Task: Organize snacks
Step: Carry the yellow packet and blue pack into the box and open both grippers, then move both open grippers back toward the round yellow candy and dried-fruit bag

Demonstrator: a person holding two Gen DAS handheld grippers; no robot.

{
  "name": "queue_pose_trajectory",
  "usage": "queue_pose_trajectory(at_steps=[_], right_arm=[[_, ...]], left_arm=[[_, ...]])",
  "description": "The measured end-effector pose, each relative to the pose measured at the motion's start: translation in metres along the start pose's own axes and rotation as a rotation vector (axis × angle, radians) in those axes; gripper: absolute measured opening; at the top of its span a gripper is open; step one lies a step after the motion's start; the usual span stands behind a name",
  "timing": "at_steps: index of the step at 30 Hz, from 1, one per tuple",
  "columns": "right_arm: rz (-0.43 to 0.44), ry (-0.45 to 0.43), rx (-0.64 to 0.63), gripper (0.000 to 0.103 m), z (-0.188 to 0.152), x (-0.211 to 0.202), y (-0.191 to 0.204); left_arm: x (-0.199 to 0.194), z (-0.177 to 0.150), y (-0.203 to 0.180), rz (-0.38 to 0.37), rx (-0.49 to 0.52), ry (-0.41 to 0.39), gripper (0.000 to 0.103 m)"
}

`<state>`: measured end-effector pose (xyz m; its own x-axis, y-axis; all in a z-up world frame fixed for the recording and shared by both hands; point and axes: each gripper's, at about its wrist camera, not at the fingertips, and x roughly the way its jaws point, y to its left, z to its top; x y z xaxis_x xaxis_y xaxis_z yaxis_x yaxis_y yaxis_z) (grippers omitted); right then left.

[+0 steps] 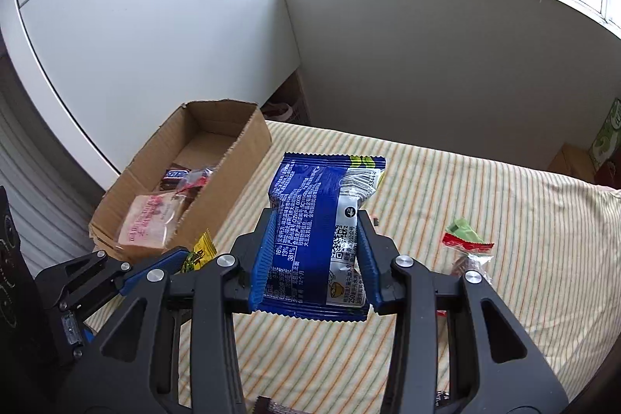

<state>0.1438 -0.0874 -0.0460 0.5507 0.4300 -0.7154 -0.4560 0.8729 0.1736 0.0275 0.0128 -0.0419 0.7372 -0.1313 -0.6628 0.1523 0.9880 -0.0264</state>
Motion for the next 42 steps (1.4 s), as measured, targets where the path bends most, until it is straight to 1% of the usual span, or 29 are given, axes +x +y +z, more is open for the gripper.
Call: queue_pose_trajectory(at_steps=[7, 12, 17, 24, 25, 27, 29, 30, 31, 32, 37, 42], right_arm=[[0.056, 0.008, -0.047, 0.041, 0.009, 0.015, 0.047], [0.086, 0.033, -0.084, 0.041, 0.008, 0.036, 0.079], [0.112, 0.055, -0.107, 0.041, 0.008, 0.055, 0.1], [0.139, 0.061, -0.122, 0.042, 0.011, 0.067, 0.125], [0.141, 0.061, -0.118, 0.043, 0.011, 0.069, 0.126], [0.144, 0.063, -0.112, 0.048, 0.012, 0.071, 0.128], [0.147, 0.054, -0.106, 0.07, 0.012, 0.071, 0.126], [0.145, 0.045, -0.101, 0.073, 0.013, 0.07, 0.125], [0.146, 0.039, -0.095, 0.074, 0.014, 0.069, 0.123], [0.146, 0.04, -0.089, 0.074, 0.015, 0.068, 0.121], [0.138, 0.039, -0.081, 0.074, 0.016, 0.067, 0.116], [0.112, 0.035, -0.089, 0.074, 0.013, 0.062, 0.108]], left_arm=[[-0.011, -0.005, 0.06, 0.061, -0.111, -0.03, 0.022], [-0.014, -0.011, 0.098, 0.107, -0.174, -0.028, 0.022], [-0.016, -0.017, 0.117, 0.139, -0.195, -0.024, 0.022], [-0.019, -0.02, 0.137, 0.14, -0.228, -0.028, 0.022], [-0.018, -0.02, 0.137, 0.138, -0.23, -0.024, 0.022], [-0.016, -0.021, 0.139, 0.145, -0.234, -0.019, 0.022], [-0.015, -0.022, 0.139, 0.145, -0.233, -0.013, 0.027], [-0.014, -0.022, 0.14, 0.151, -0.235, -0.014, 0.037], [-0.014, -0.023, 0.141, 0.156, -0.24, -0.015, 0.051], [-0.015, -0.023, 0.142, 0.16, -0.246, -0.02, 0.055], [-0.018, -0.022, 0.141, 0.154, -0.249, -0.035, 0.055], [-0.019, -0.02, 0.135, 0.146, -0.235, -0.039, 0.055]])
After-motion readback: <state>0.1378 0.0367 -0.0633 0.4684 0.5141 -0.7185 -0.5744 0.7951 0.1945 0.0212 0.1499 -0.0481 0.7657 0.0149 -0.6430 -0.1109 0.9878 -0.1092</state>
